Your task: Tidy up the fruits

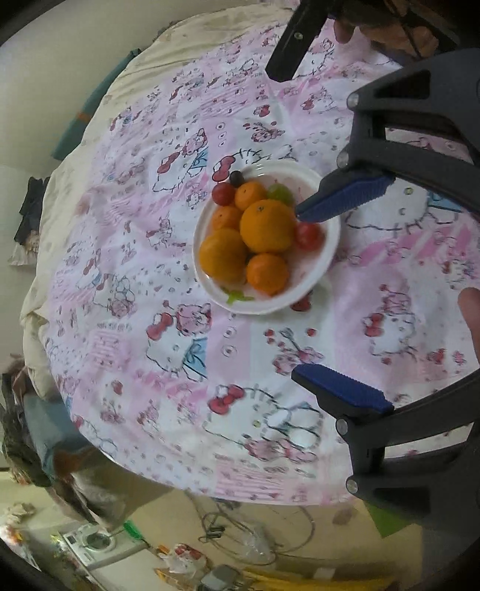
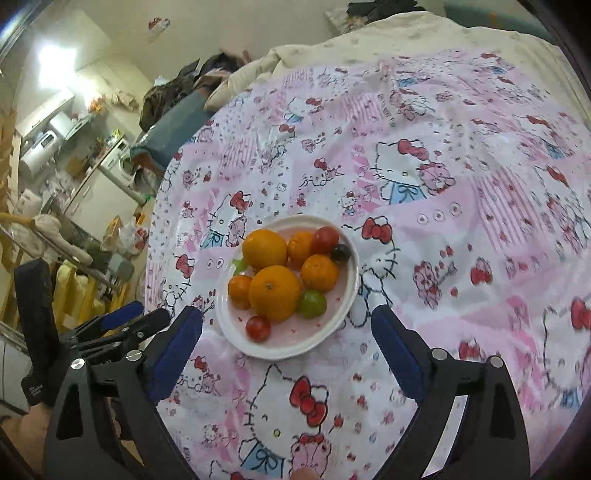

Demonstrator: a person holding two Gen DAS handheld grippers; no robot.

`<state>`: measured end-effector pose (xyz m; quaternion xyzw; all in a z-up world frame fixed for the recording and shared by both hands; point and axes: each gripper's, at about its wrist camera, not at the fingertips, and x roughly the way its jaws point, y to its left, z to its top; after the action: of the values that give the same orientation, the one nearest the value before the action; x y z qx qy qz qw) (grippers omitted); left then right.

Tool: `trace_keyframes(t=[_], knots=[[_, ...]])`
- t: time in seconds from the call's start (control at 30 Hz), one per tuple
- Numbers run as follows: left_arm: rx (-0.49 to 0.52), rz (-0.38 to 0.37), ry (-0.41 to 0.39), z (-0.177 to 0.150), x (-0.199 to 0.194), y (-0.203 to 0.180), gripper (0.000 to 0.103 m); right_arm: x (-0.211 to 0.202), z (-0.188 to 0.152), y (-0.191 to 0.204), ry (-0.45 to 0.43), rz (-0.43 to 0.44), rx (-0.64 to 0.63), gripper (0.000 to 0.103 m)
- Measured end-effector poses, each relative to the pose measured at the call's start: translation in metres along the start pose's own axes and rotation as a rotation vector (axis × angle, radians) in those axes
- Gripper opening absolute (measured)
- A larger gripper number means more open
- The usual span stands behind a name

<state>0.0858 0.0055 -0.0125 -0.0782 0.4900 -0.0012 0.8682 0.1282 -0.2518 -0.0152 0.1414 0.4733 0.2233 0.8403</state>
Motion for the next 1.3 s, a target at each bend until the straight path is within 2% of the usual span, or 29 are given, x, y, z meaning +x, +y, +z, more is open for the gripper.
trace_keyframes(t=[0.03, 0.13, 0.23, 0.33, 0.43, 0.7, 0.8, 1.3], knots=[[-0.023, -0.029, 0.023, -0.005, -0.002, 0.006, 0.089, -0.003, -0.004, 0.002, -0.011, -0.028, -0.009, 0.096], [-0.062, -0.053, 0.042, -0.016, -0.008, 0.016, 0.091, -0.013, -0.014, 0.012, -0.037, -0.054, -0.054, 0.096], [-0.057, -0.04, 0.002, -0.024, -0.022, 0.017, 0.092, -0.019, -0.022, 0.021, -0.072, -0.075, -0.088, 0.098], [-0.052, -0.026, -0.072, -0.029, -0.038, 0.017, 0.102, -0.025, -0.031, 0.029, -0.107, -0.075, -0.102, 0.103], [-0.053, -0.019, -0.118, -0.031, -0.047, 0.019, 0.103, -0.028, -0.039, 0.035, -0.137, -0.092, -0.112, 0.103], [0.012, 0.058, -0.211, -0.032, -0.052, 0.008, 0.102, -0.032, -0.052, 0.043, -0.197, -0.143, -0.129, 0.103], [0.036, 0.096, -0.197, -0.031, -0.045, 0.004, 0.103, -0.03, -0.051, 0.046, -0.221, -0.154, -0.157, 0.103], [0.028, 0.044, -0.192, -0.033, -0.046, 0.0, 0.103, -0.02, -0.047, 0.043, -0.217, -0.162, -0.152, 0.103]])
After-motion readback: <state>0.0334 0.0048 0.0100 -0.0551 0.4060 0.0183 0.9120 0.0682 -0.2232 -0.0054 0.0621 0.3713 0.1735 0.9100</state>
